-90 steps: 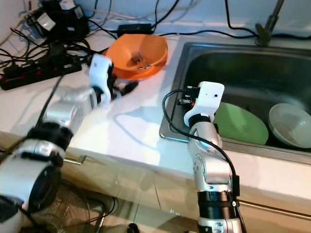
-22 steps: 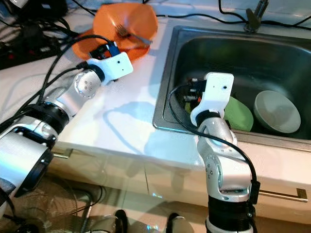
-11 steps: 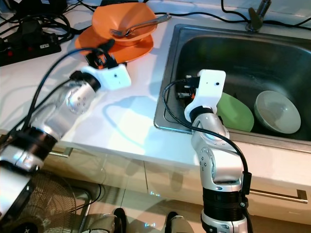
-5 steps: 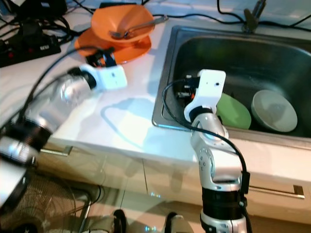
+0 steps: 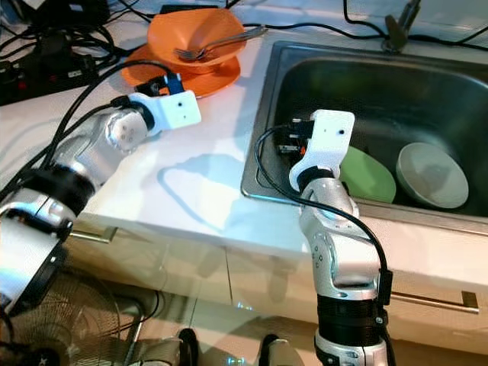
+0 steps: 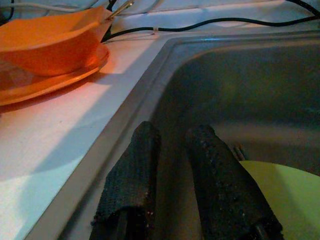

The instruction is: Kitchen organization

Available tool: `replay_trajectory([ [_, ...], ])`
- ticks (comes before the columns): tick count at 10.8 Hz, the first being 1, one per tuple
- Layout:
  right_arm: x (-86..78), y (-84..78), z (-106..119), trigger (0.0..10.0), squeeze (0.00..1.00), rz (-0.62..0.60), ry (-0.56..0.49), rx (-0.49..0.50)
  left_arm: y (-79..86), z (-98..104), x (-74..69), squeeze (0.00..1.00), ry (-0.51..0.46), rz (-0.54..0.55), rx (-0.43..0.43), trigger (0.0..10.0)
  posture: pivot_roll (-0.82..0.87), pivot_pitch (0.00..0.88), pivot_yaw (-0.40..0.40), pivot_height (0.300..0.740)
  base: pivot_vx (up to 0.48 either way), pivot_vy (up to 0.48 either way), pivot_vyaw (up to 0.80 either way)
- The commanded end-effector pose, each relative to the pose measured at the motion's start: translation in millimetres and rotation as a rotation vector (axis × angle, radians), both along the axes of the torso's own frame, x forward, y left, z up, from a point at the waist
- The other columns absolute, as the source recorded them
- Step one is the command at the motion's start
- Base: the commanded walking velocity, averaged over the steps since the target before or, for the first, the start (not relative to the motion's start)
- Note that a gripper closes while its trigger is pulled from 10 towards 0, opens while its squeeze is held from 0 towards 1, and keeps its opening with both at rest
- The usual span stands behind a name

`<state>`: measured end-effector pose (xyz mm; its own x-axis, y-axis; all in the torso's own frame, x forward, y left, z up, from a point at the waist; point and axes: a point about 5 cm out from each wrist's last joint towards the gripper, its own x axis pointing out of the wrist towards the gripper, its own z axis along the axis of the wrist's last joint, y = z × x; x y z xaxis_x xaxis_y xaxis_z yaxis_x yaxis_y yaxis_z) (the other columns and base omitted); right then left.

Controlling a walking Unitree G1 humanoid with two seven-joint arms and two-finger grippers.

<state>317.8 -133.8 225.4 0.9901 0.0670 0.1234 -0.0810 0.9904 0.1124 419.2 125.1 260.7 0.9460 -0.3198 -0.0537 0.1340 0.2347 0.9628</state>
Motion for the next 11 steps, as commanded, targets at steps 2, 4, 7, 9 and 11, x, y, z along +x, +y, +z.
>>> replay_trajectory([
  [2, -3.2, 1.2, -1, 10.0, 0.00, 0.009, 0.000, 0.004, 8.4, -21, 1.5, 0.00, 0.072, 0.047, 0.029, 10.0, 0.01, 0.252, 0.028, 0.740, 0.000, 0.000, 0.00],
  [4, -4.4, 1.2, -1, 10.0, 0.00, 0.008, 0.003, 0.005, 8.3, -22, 2.3, 0.00, 0.064, 0.058, 0.036, 10.0, 0.01, 0.258, 0.038, 0.740, 0.000, 0.000, 0.00],
  [7, -9.3, 1.4, -1, 10.0, 0.00, 0.000, 0.003, 0.007, 4.4, -29, 3.1, 0.00, 0.051, 0.090, 0.023, 3.0, -0.02, 0.258, 0.052, 0.740, 0.000, 0.000, 0.00],
  [9, -14.9, -1.8, -2, 10.0, 0.00, -0.015, 0.008, 0.004, -2.2, -32, 3.2, 0.00, 0.047, 0.089, 0.023, 10.0, -0.04, 0.269, 0.057, 0.740, 0.000, 0.000, 0.00],
  [11, -17.0, -2.5, -3, 10.0, 0.00, -0.022, 0.014, 0.004, -4.5, -33, 3.1, 0.00, 0.045, 0.089, 0.024, 10.0, -0.05, 0.280, 0.057, 0.740, 0.000, 0.000, 0.00],
])
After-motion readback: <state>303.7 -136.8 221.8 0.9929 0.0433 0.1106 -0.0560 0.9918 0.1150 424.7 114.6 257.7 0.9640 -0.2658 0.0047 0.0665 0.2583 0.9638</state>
